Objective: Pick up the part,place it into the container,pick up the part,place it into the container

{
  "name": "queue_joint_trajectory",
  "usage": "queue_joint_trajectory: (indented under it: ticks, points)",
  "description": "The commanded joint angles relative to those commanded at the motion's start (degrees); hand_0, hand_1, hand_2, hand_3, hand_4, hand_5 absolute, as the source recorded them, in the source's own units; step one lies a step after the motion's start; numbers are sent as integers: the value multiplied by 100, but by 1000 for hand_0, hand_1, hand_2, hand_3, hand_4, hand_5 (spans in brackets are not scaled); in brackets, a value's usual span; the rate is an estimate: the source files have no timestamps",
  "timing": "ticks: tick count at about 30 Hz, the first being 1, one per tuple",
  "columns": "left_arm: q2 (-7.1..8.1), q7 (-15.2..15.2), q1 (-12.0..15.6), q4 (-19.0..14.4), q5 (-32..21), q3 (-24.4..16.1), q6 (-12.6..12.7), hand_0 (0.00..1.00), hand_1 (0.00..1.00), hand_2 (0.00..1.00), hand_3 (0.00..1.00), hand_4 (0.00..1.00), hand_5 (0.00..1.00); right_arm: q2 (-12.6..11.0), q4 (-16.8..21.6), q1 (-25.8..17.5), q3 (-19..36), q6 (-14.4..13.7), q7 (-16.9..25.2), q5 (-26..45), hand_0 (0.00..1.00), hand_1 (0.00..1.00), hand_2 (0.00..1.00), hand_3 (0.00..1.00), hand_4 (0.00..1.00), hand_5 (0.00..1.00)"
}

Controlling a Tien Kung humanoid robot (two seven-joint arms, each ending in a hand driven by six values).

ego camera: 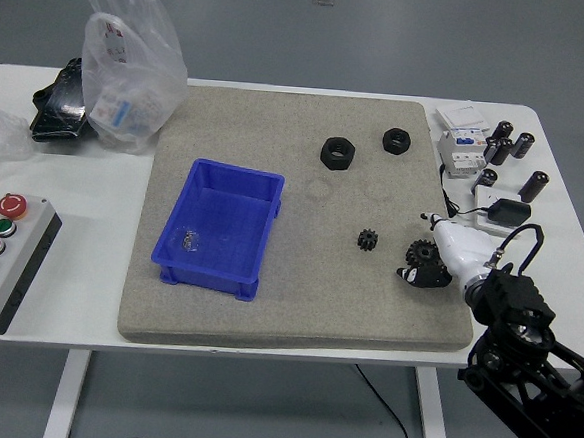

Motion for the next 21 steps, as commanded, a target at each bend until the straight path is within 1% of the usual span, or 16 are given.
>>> queue_joint_trajectory:
  ticks: [3, 4, 9, 10, 13, 15, 16, 21]
  points:
    - [0, -1, -1, 0, -3, 5, 0, 627, 563, 554, 613, 685, 274, -5, -24, -1, -2, -8, 0, 16, 490, 666, 658, 673, 567, 207]
    - [0, -2, -3, 0, -3, 7, -1, 627, 563, 554, 613, 685, 274, -8, -33, -4, -6, -12, 0, 23, 463, 598, 544, 610, 536, 21]
    - [0, -6, -7, 0, -7, 17, -2, 627, 563, 554, 613, 685, 274, -18, -71, -19, -35, 17, 0, 69, 463, 598, 544, 610, 536, 21]
    - [0, -6, -8, 0, -7, 19, -3, 627, 564, 554, 613, 686, 275, -19, -80, -24, -41, 20, 0, 86, 457, 594, 527, 589, 524, 35]
    - [0, -8, -7, 0, -8, 21, -2, 627, 564, 554, 613, 686, 275, -22, -99, -36, -73, 5, 0, 126, 457, 594, 527, 589, 524, 35]
    - [0, -8, -6, 0, -10, 22, -1, 627, 564, 554, 613, 686, 275, -24, -102, -39, -89, -18, 0, 133, 457, 594, 527, 589, 524, 35]
    - [0, -8, -5, 0, -10, 23, -1, 627, 564, 554, 613, 685, 274, -26, -96, -40, -94, -34, 0, 128, 453, 590, 515, 581, 492, 20]
    - [-1, -10, -4, 0, -16, 25, -1, 627, 564, 554, 613, 685, 274, -57, 21, -34, -73, -143, 0, 18, 453, 590, 515, 581, 492, 20]
